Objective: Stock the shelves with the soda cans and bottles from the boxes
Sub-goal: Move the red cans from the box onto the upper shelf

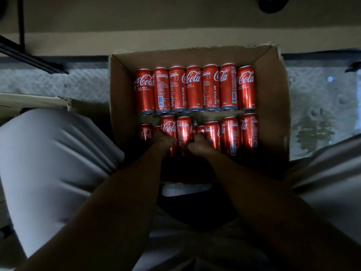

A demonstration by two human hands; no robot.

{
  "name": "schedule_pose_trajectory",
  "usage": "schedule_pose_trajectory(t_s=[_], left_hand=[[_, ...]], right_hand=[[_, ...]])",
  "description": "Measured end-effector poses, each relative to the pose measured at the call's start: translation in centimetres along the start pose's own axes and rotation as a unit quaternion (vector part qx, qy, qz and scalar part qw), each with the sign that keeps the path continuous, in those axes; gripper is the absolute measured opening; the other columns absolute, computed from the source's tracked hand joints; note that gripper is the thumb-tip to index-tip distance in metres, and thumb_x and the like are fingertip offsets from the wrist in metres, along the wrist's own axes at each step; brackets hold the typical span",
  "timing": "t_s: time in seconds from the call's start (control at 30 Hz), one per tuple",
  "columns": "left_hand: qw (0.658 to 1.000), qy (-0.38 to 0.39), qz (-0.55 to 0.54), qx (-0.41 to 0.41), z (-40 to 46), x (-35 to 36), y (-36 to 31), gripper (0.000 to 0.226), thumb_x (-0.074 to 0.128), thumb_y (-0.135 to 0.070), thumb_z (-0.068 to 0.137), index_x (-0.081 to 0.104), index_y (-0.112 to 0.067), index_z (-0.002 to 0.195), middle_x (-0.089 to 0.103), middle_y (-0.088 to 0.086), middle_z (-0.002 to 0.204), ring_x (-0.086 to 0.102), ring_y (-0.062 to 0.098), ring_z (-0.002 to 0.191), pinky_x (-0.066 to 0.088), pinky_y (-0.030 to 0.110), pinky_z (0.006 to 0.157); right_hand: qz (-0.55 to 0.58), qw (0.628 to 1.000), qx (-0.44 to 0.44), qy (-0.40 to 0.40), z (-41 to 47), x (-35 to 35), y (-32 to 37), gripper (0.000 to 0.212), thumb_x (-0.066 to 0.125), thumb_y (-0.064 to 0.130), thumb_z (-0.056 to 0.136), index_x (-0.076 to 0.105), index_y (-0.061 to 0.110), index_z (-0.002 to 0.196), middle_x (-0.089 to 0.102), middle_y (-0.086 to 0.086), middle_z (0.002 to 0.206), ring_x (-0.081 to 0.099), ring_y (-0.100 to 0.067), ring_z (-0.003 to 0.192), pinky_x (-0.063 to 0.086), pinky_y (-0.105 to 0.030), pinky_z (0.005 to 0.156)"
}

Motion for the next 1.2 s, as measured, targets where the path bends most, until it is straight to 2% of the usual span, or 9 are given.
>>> schedule_pose_trajectory(t_s=[0.1,0.23,0.37,0.5,0.7,0.87,0.97,1.13,1.2], left_hand=[[1.000,0.015,0.017,-0.008,-0.6,-0.1,-0.3,0.064,0.076,-0.004,0.077,0.049,-0.005,0.135,0.056,0.018,0.134,0.055,0.035,0.120,0.046,0.047,0.101],[0.998,0.063,0.012,0.026,-1.3,-0.5,-1.6,0.051,0.070,0.004,0.079,0.058,-0.006,0.128,0.062,0.017,0.124,0.060,0.034,0.112,0.049,0.048,0.098],[0.988,0.144,-0.026,0.053,-1.8,-0.8,-2.2,0.043,0.065,0.004,0.083,0.060,-0.008,0.124,0.066,0.017,0.118,0.064,0.032,0.105,0.051,0.046,0.094],[0.978,0.176,-0.032,0.109,-4.5,-1.5,-3.6,0.042,0.062,0.003,0.084,0.059,-0.011,0.124,0.066,0.012,0.117,0.063,0.028,0.105,0.050,0.044,0.095],[0.957,0.221,-0.103,0.158,-9.0,-3.1,-6.3,0.044,0.076,-0.007,0.078,0.058,-0.019,0.116,0.068,0.007,0.114,0.065,0.026,0.101,0.050,0.046,0.093],[0.946,0.184,-0.103,0.247,-12.4,-4.8,-8.4,0.059,0.082,-0.012,0.072,0.055,-0.021,0.123,0.069,0.006,0.115,0.065,0.029,0.104,0.050,0.053,0.096],[0.932,0.183,-0.118,0.290,-15.3,-6.3,-9.0,0.066,0.084,-0.012,0.072,0.048,-0.020,0.126,0.066,0.007,0.117,0.064,0.028,0.106,0.050,0.053,0.096],[0.891,0.270,-0.178,0.319,-19.3,-8.3,-9.3,0.057,0.076,-0.013,0.080,0.051,-0.016,0.131,0.066,0.010,0.121,0.066,0.029,0.107,0.053,0.051,0.091],[0.876,0.285,-0.200,0.333,-20.5,-8.9,-9.9,0.067,0.079,-0.019,0.075,0.047,-0.015,0.133,0.064,0.011,0.123,0.065,0.030,0.108,0.053,0.051,0.091]], right_hand=[[0.009,1.000,-0.007,-0.020,-0.9,-0.4,-0.6,0.065,0.071,0.010,0.083,0.043,0.013,0.142,0.056,-0.009,0.131,0.054,-0.029,0.121,0.044,-0.035,0.099],[0.076,0.996,-0.039,-0.027,-2.2,-1.5,-0.6,0.064,0.073,0.008,0.082,0.042,0.014,0.137,0.057,-0.005,0.129,0.054,-0.023,0.119,0.045,-0.038,0.099],[0.122,0.988,-0.095,-0.023,-3.6,-2.5,-0.1,0.067,0.076,0.024,0.082,0.042,0.026,0.139,0.058,0.003,0.135,0.053,-0.020,0.124,0.040,-0.050,0.109],[0.137,0.982,-0.132,-0.010,-5.7,-4.3,1.3,0.046,0.073,0.019,0.086,0.054,0.029,0.127,0.064,0.001,0.128,0.059,-0.020,0.117,0.044,-0.050,0.104],[0.125,0.972,-0.194,-0.045,-10.0,-6.7,3.8,0.059,0.081,0.029,0.074,0.056,0.029,0.128,0.068,0.005,0.121,0.064,-0.018,0.110,0.048,-0.048,0.101],[0.138,0.950,-0.269,-0.078,-14.9,-7.6,5.7,0.054,0.078,0.015,0.081,0.053,0.022,0.128,0.068,-0.003,0.122,0.066,-0.019,0.107,0.053,-0.043,0.096],[0.134,0.937,-0.310,-0.086,-18.1,-8.3,6.1,0.055,0.078,0.016,0.081,0.052,0.023,0.129,0.068,-0.002,0.121,0.067,-0.016,0.105,0.053,-0.040,0.095],[0.116,0.923,-0.351,-0.105,-23.2,-9.5,7.4,0.062,0.080,0.030,0.079,0.049,0.028,0.133,0.068,0.000,0.116,0.071,-0.017,0.098,0.057,-0.041,0.087],[0.117,0.919,-0.364,-0.100,-24.4,-10.1,8.0,0.062,0.080,0.030,0.079,0.051,0.026,0.133,0.069,-0.002,0.116,0.072,-0.018,0.097,0.058,-0.043,0.087]])
Point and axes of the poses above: each hand's wrist, its own z-axis towards the middle knuckle, its own x-axis out of the palm, y = z × x, the point moved 2 cm from there along z, towards the middle knuckle
